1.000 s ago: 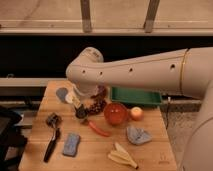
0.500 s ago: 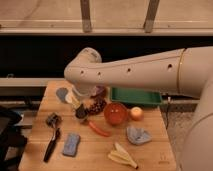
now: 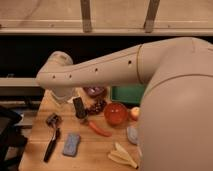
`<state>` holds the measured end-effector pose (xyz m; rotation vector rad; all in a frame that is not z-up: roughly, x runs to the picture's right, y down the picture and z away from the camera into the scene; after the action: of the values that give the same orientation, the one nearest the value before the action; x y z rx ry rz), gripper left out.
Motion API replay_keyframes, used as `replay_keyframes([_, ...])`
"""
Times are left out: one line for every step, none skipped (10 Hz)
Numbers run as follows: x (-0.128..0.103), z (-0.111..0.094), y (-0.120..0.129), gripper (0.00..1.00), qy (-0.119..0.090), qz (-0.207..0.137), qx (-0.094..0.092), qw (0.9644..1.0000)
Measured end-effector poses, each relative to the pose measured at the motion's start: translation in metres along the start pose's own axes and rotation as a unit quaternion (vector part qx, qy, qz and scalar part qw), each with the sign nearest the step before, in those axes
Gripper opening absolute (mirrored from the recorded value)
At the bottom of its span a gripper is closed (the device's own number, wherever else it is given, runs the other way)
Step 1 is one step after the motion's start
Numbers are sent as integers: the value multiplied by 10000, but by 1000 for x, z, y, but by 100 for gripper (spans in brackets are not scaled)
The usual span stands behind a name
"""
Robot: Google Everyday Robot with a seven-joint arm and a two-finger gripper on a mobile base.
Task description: Place brush in tray
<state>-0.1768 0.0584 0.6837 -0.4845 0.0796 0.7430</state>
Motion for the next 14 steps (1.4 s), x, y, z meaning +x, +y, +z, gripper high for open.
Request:
replay_keyframes([-2, 7, 7, 68, 53, -103, -4, 9999])
replay_keyframes([-4, 14, 14, 68, 107, -194, -15, 9998])
replay_keyframes([-6, 20, 20, 68, 143, -249, -53, 9996])
replay_keyframes([-2, 28, 21, 68, 224, -271, -80, 9994])
replay_keyframes([-3, 37, 27, 68, 263, -346, -148, 9989])
replay_keyframes([-7, 41, 36, 68, 250, -438, -241, 9984])
replay_keyframes([-11, 42, 44, 68, 190, -550, -425, 9974])
replay_keyframes([-14, 41, 54, 68, 121, -710, -758, 9945])
replay_keyframes([-16, 39, 60, 68, 27, -875, -1062, 9905])
replay_keyframes([-18, 36, 65, 68, -62, -983, -1272, 9870])
replay_keyframes([-21, 34, 70, 68, -136, -1067, -1421, 9840])
replay_keyframes([-22, 32, 72, 68, -171, -1108, -1498, 9823])
replay_keyframes([-20, 34, 69, 68, -102, -1100, -1438, 9834])
replay_keyframes([-21, 39, 73, 68, 51, -1133, -1381, 9839])
